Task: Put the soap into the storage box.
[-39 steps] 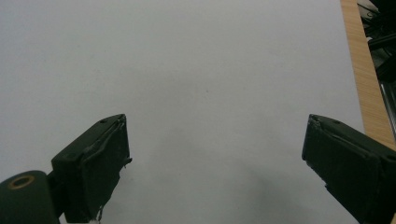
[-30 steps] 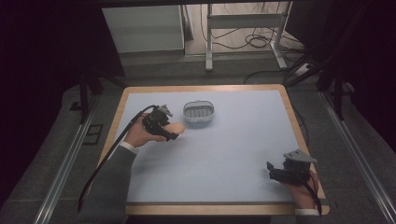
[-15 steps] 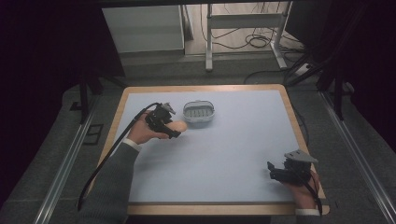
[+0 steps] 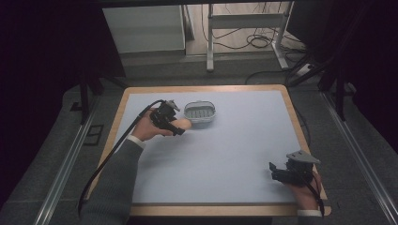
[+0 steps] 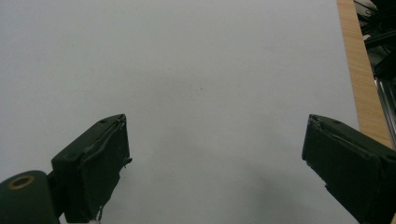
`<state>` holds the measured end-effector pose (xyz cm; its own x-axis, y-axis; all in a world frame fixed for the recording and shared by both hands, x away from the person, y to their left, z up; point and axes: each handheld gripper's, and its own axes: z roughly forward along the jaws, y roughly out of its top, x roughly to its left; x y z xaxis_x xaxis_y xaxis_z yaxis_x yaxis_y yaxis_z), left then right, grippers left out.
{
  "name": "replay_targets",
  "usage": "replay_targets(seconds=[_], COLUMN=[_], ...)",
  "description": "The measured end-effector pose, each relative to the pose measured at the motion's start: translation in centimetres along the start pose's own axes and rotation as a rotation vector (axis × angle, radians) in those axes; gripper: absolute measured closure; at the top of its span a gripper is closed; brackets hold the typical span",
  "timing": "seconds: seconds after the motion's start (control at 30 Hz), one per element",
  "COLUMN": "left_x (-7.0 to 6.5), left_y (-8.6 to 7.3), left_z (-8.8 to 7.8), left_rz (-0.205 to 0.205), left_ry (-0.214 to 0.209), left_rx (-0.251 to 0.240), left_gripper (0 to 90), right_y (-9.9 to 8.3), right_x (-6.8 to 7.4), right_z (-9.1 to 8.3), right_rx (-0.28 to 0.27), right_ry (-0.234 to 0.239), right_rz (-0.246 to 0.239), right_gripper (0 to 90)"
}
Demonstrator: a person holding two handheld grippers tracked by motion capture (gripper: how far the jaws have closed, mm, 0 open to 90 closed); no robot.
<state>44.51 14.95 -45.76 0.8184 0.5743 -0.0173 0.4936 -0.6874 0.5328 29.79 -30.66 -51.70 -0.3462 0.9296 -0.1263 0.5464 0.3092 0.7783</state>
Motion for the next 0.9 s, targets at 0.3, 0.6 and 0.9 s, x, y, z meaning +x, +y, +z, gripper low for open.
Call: replay_targets(seconds=[0.3,0.6,0.9], left_x=[0.2,0.9,1.4], left_y=[0.8,2.3,4.2], left_z=[0.0,0.5,1.3], left_rz=[0.008,0.021,0.041], left_ry=[0.003,0.002,-0.001], left_rx=[0.002,0.005,0.017], left_gripper=[32.6,32.6,32.6], right_y=[0.0,0.0,0.0], right_x=[-0.1,0.0,-0.2], right_z=[0.0,0.0,0.0], right_rx=[-0.001,-0.001,0.001], right_ry=[-0.002,-0.001,-0.004], right_rz=[-0.002,-0.001,0.002], right_gripper=[7.2,7.2,7.3])
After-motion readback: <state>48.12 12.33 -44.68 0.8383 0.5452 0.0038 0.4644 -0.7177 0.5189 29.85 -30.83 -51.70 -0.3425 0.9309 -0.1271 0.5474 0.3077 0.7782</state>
